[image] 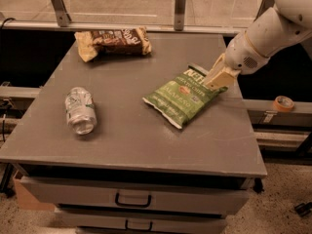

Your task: Pick green jalapeno chip bag

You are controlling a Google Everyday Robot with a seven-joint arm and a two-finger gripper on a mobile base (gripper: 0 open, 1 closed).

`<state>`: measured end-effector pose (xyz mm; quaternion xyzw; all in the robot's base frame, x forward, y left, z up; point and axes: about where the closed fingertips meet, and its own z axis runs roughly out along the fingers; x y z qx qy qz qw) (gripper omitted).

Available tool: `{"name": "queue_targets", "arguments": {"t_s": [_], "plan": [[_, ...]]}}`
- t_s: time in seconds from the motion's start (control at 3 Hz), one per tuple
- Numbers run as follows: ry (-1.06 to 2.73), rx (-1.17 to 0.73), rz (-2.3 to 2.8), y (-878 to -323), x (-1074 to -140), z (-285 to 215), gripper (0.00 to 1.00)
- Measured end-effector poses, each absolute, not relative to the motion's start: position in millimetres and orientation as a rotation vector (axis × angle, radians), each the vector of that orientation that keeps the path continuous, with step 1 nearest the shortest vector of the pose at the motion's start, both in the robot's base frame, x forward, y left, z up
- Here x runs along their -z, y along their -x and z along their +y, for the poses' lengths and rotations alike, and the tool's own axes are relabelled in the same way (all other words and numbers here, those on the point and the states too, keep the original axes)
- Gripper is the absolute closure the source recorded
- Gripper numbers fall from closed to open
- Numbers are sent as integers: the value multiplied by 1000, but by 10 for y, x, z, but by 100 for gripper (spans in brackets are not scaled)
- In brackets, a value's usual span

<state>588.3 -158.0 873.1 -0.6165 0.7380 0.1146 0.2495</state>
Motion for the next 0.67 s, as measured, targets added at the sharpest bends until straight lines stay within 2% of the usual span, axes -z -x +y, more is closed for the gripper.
{"name": "queue_targets", "arguments": {"t_s": [0.67], "plan": [[1686,-344,1997,-5943,-8621,-1490,16]]}}
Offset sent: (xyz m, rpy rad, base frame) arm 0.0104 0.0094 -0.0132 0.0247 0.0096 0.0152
